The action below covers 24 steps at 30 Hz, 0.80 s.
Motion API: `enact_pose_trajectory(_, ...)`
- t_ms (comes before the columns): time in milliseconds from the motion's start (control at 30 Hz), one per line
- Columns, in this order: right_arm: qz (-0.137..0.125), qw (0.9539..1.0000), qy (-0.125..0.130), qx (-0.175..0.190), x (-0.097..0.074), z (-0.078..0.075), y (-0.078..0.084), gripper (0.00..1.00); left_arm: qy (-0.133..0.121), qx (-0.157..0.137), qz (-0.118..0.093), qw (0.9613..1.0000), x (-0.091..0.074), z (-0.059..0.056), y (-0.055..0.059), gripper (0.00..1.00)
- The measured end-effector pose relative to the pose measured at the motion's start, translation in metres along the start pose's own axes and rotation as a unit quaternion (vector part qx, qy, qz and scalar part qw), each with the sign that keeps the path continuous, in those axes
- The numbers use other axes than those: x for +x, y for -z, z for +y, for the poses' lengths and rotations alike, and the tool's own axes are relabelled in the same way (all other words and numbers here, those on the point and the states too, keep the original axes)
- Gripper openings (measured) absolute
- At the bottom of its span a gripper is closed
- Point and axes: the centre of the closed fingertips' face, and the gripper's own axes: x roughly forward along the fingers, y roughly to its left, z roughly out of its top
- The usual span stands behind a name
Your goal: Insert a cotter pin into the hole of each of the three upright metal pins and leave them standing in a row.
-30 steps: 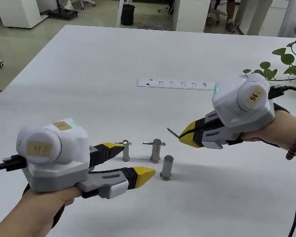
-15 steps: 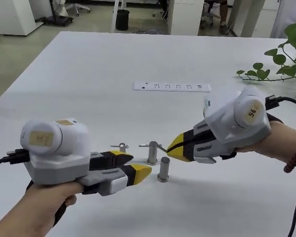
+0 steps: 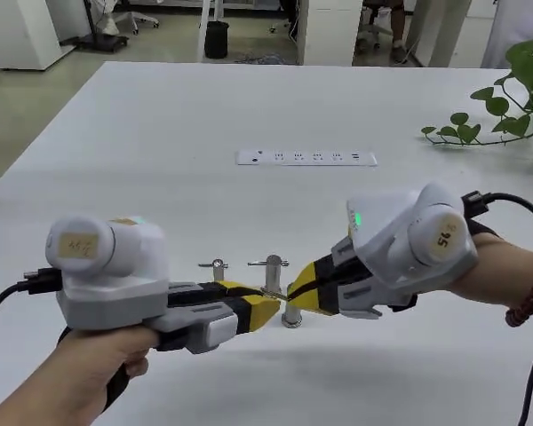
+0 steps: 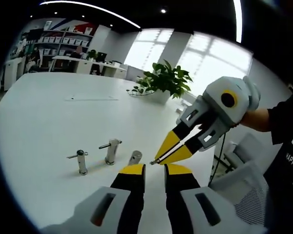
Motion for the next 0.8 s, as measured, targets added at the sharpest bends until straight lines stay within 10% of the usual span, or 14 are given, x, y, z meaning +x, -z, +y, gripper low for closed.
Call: enact_pose_trajectory(800, 0.002, 0.9996, -0.009, -0.028, 0.0020, 0.0085, -0.0063, 0.00, 0.017, -0.075, -0.009, 0.9970, 0.0015, -0.0057, 0.0041, 0.00)
